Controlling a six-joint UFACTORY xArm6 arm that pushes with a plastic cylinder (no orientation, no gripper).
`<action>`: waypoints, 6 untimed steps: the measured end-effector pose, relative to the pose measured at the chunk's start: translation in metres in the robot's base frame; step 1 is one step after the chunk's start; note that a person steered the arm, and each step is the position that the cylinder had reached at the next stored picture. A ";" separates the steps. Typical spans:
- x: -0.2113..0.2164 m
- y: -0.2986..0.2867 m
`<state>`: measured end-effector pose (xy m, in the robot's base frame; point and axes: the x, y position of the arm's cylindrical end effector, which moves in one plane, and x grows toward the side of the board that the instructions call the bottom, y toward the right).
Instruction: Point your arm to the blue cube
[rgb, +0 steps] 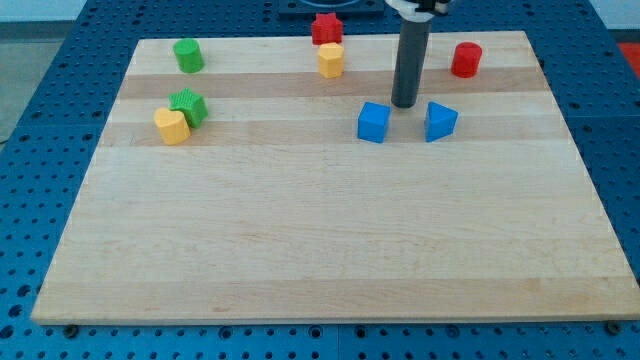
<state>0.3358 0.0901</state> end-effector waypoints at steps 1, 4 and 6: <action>0.000 -0.009; 0.000 -0.027; -0.003 -0.030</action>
